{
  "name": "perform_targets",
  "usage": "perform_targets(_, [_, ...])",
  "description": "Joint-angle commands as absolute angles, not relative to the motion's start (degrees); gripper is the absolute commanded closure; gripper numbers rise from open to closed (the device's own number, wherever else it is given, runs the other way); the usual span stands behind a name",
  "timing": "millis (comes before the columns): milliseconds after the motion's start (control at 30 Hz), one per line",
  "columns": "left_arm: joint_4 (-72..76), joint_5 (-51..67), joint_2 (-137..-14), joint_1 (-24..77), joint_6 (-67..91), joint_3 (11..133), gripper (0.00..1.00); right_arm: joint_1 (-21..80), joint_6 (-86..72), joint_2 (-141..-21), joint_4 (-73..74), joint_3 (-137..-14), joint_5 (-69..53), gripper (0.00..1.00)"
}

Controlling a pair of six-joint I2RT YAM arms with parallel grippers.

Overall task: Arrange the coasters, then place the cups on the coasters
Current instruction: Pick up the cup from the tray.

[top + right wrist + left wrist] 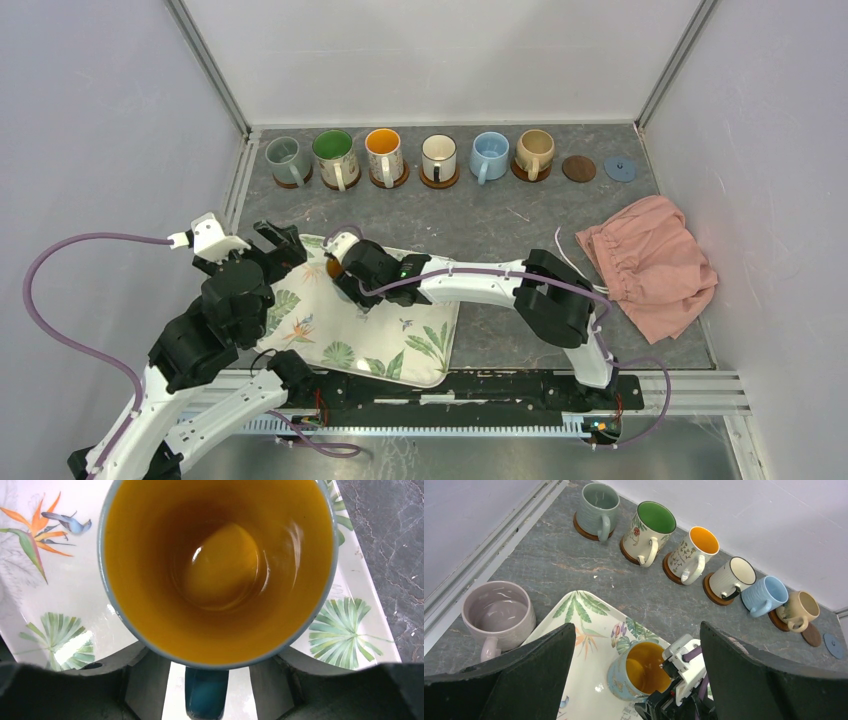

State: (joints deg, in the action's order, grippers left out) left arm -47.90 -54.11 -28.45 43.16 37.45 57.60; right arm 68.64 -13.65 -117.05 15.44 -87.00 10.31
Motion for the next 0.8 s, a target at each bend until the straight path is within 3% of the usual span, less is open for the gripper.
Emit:
perform_targets(0, [-47.81, -56.55, -28.3, 43.33, 39.61, 58.62, 0.0, 69.06, -12.75, -117.84, 14.89, -89.99, 12.17, 0.41])
perform_targets(267, [-47.72, -56.28, -28.71, 43.33, 39.87, 58.2, 0.0, 69.12, -12.42, -118.52, 15.14, -90.62, 12.56, 0.59])
perform_targets(567, [-47.26, -56.08, -29.04, 43.33, 40.3, 57.29, 0.0, 69.01, -11.76, -116.88, 15.58, -90.45, 13.39, 1.0])
perform_targets(767, [-46.68, -55.39, -29.57, 43.33, 40.77, 56.2, 0.0, 69.0, -11.1, -113.39, 13.72, -88.36, 14.8, 1.0])
